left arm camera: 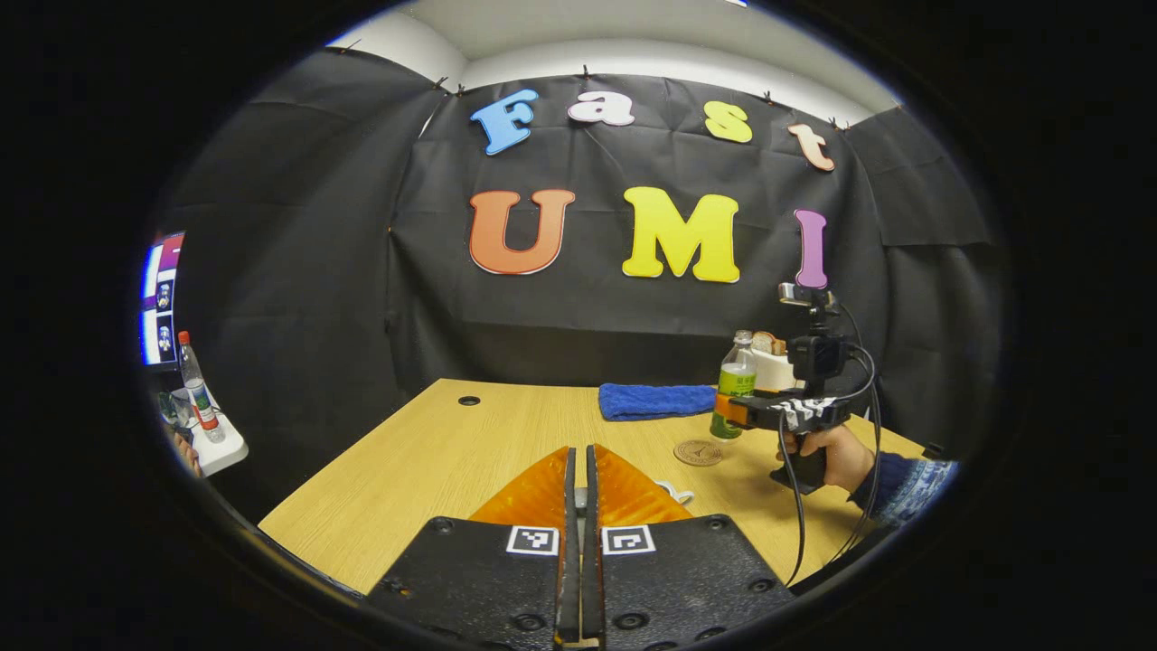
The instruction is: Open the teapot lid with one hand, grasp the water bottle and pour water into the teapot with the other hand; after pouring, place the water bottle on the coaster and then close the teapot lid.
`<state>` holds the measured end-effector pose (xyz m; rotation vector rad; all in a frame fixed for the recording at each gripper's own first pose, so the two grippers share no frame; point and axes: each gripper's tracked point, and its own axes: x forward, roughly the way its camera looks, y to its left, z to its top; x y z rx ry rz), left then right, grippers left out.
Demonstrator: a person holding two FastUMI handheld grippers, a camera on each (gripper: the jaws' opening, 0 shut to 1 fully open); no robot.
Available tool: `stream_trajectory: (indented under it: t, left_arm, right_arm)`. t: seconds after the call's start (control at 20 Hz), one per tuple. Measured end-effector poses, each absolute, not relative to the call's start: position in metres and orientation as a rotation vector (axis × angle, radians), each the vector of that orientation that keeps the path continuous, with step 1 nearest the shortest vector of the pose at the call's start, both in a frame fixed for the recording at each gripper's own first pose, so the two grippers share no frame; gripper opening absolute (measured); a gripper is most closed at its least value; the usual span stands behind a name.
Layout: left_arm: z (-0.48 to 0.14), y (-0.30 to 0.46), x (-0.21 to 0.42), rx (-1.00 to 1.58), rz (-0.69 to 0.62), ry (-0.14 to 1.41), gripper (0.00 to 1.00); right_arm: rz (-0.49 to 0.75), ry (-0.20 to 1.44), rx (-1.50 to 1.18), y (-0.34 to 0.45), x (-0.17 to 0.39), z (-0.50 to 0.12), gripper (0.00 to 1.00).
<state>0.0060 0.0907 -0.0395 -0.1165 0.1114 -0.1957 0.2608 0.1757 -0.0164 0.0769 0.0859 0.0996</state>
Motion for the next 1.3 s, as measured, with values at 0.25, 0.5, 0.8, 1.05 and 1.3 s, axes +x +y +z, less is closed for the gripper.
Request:
stream_trajectory:
  t: [0.25, 0.5, 0.8, 1.05, 1.3]
  left_arm:
    - [-0.042, 0.087, 0.008, -0.108, -0.201, 0.117, 0.04]
    - [-0.041, 0.086, 0.009, -0.108, -0.205, 0.116, 0.04]
    - [-0.045, 0.083, 0.011, -0.093, -0.201, 0.129, 0.04]
    - [-0.044, 0.077, 0.012, -0.082, -0.214, 0.122, 0.04]
    - [-0.047, 0.077, 0.013, -0.083, -0.205, 0.133, 0.04]
  right_arm:
    - [0.154, 0.129, 0.115, 0.199, 0.273, -0.027, 0.74]
    - [0.152, 0.121, 0.111, 0.2, 0.275, -0.035, 0.74]
    - [0.162, 0.107, 0.072, 0.194, 0.276, -0.031, 0.86]
    - [0.174, 0.057, 0.053, 0.188, 0.242, -0.006, 0.94]
    - [0.192, 0.02, 0.071, 0.167, 0.194, 0.007, 0.94]
